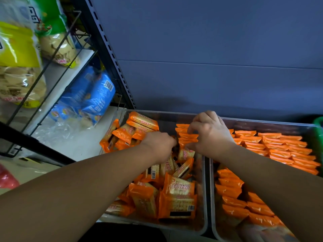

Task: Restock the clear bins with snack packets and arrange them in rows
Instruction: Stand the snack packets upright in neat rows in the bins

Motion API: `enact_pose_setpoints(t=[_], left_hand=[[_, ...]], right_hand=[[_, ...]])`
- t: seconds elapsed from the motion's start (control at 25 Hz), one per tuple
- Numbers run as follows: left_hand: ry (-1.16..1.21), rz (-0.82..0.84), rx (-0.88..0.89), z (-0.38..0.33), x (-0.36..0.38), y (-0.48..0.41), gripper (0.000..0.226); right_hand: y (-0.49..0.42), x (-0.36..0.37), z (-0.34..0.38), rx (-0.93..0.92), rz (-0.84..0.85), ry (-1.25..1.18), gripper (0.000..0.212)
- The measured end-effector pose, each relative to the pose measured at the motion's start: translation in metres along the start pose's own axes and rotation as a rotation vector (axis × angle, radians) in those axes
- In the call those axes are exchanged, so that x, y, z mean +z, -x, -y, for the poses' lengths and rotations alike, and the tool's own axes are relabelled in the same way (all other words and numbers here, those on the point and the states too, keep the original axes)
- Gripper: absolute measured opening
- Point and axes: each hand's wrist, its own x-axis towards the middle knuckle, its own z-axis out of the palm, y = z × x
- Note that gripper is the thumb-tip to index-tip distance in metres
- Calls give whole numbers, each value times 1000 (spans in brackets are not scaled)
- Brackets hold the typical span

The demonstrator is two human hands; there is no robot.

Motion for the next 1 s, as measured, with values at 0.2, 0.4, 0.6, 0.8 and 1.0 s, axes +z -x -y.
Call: enact_pose_setpoints(t=[0.2, 0.4, 0.6, 0.8, 1.0], left_hand=[[271, -329, -114, 14, -20, 31, 20], [987, -546, -274, 36, -54, 54, 17], [1501, -321, -276, 28, -50, 54, 23], [1557, -227, -131, 12, -50, 42, 18], [743, -143, -79, 13, -15, 22, 19]], right_hand=[[1, -10, 1, 1, 10, -152, 41], [9, -36, 15, 147, 44, -796, 53], [21, -53, 8, 361, 172, -1314, 61], [22, -56, -3, 442, 64, -1461, 53], [27, -57, -17, 374, -33, -1192, 28]])
